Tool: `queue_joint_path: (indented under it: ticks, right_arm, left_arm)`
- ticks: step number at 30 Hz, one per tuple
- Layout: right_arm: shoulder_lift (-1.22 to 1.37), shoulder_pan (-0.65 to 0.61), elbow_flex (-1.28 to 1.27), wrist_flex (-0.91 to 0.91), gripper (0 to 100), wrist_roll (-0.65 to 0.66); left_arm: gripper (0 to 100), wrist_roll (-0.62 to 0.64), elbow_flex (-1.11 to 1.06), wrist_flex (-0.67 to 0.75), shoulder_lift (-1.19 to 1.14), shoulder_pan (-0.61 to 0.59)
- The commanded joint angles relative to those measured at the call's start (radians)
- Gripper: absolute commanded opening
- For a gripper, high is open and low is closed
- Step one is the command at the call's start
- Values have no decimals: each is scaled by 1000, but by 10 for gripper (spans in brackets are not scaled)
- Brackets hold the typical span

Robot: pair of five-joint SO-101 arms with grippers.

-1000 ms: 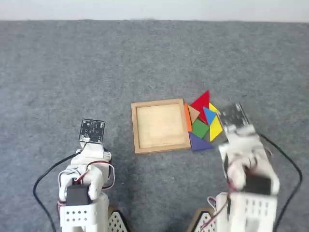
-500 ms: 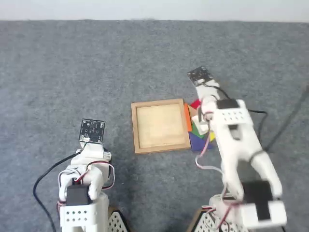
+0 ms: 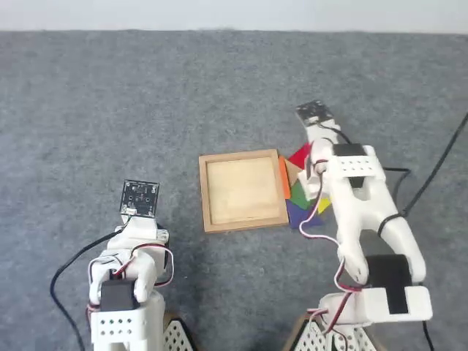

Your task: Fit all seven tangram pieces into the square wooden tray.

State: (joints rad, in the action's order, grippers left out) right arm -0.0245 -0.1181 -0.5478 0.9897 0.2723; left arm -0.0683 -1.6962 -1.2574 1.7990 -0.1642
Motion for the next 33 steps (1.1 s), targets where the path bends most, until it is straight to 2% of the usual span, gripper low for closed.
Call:
queue_joint_path:
  ticks: [1,4,12,19,23,33]
  right_arm:
    - [-8,25,-3,-16,149,-20]
    - [-5,12,-12,-36,154,-38]
    - [-4,7,-12,-45,282,12]
    - [27,8,-11,-47,284,87]
    - [110,12,-3,-117,284,89]
    - [174,19,86,-88,282,98]
  left_arm:
    - [21,0,12,-3,17,2]
    - [21,0,12,-3,17,2]
    - [21,0,12,-3,17,2]
    - [21,0,12,-3,17,2]
    - [21,0,12,-3,17,2]
    - [21,0,12,-3,17,2]
